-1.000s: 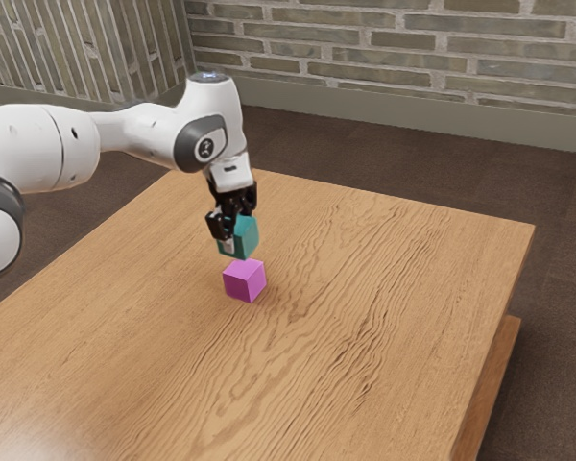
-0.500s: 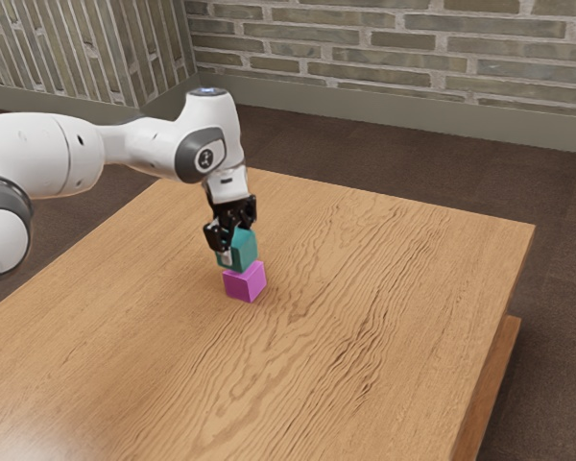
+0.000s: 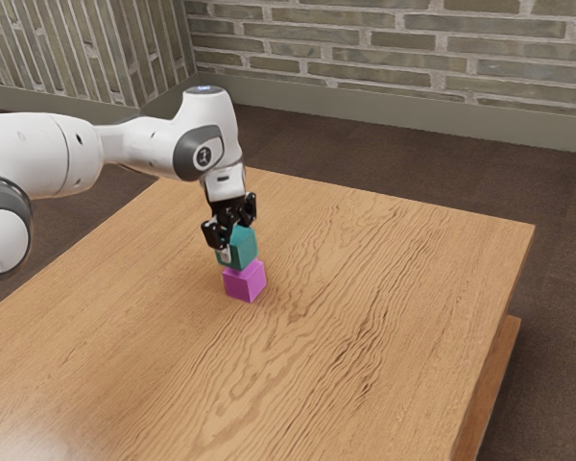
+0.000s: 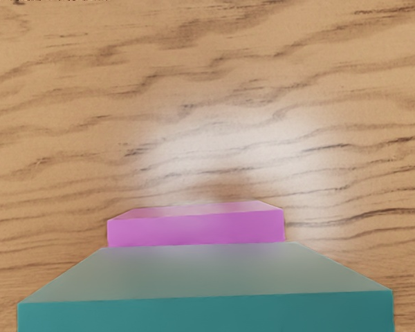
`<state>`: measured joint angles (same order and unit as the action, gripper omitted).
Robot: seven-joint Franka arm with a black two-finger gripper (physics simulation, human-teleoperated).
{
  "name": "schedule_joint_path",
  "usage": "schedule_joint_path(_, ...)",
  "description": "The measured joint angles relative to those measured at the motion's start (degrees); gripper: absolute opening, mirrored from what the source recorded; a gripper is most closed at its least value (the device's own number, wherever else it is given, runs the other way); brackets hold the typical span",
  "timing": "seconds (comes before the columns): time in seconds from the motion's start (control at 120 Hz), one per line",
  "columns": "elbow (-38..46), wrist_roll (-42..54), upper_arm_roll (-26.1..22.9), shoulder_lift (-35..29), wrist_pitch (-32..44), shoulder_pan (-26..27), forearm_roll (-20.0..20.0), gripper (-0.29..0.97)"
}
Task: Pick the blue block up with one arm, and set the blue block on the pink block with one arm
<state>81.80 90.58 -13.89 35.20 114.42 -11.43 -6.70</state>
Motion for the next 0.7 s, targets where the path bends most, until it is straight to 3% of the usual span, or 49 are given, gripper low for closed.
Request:
schedule_joint_path(0.208, -0.27, 0.97, -0.14, 0.79, 0.07, 0.25, 0.13, 0.37)
schedule_joint_path(0.542, -0.25, 1.87, -0.10, 0.48, -0.22, 0.15, 0.20, 0.61)
schedule_joint_path(0.7, 2.06, 2.00, -0.16, -5.66, -0.52, 0.22, 1.19, 0.64)
